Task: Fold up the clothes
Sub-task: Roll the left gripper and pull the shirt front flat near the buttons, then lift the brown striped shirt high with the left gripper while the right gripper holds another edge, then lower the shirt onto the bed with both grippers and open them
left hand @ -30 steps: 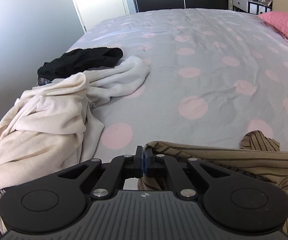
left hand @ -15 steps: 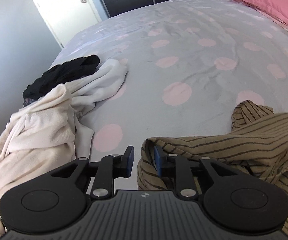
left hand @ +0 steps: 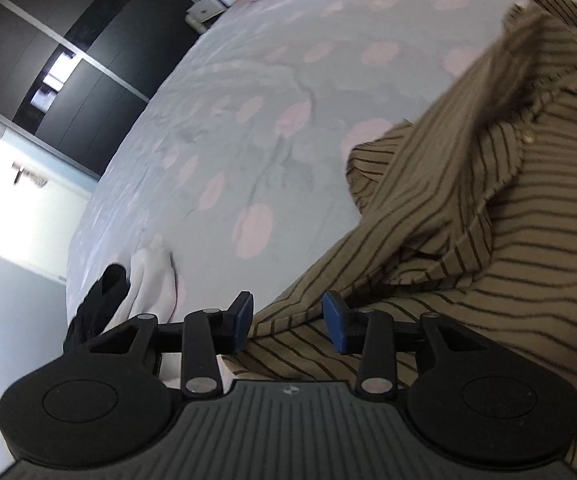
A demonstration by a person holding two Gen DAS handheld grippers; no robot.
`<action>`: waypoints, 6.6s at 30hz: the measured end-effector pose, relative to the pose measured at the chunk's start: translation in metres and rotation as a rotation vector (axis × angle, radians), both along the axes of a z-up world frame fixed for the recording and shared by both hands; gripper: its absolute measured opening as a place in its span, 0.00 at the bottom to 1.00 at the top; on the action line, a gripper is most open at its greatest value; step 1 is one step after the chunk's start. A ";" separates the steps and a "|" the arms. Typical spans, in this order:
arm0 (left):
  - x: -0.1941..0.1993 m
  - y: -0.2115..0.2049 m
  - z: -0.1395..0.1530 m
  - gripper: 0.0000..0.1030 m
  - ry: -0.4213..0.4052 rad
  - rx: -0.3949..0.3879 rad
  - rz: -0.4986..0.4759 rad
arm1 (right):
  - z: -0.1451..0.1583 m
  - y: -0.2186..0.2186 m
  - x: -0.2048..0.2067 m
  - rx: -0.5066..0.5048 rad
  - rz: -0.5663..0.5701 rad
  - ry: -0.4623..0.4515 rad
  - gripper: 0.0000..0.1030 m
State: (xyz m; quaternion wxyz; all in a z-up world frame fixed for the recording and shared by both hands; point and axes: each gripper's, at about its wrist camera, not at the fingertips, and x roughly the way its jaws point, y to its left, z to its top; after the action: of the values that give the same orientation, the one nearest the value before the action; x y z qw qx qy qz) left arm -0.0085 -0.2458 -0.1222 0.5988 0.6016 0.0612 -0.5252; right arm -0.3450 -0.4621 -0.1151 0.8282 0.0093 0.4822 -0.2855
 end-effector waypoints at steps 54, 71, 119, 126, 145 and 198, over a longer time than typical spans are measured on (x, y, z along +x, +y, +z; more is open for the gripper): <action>-0.016 -0.003 -0.045 0.00 -0.295 0.162 -0.247 | -0.047 0.025 0.030 -0.044 0.686 0.239 0.22; -0.017 -0.003 0.063 0.00 -0.077 -0.133 0.048 | 0.041 0.030 -0.003 -0.375 0.426 0.044 0.01; -0.134 0.155 0.449 0.00 -0.024 -1.072 0.136 | 0.384 0.218 -0.189 -1.002 -0.144 -0.806 0.00; -0.127 0.174 0.451 0.00 0.014 -1.153 0.159 | 0.384 0.224 -0.189 -1.029 -0.122 -0.813 0.01; -0.182 0.211 0.479 0.00 -0.093 -1.192 0.084 | 0.408 0.283 -0.229 -1.079 -0.138 -0.940 0.01; 0.145 -0.381 -0.060 0.00 0.098 -0.168 0.389 | -0.053 -0.303 0.213 -0.306 -0.239 -0.014 0.01</action>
State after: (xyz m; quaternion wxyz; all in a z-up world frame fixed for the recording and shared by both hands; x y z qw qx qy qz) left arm 0.1369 -0.6263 -0.1825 0.7332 0.5002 0.1612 -0.4316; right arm -0.1319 -0.7650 -0.1678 0.7835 -0.0579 0.4230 -0.4516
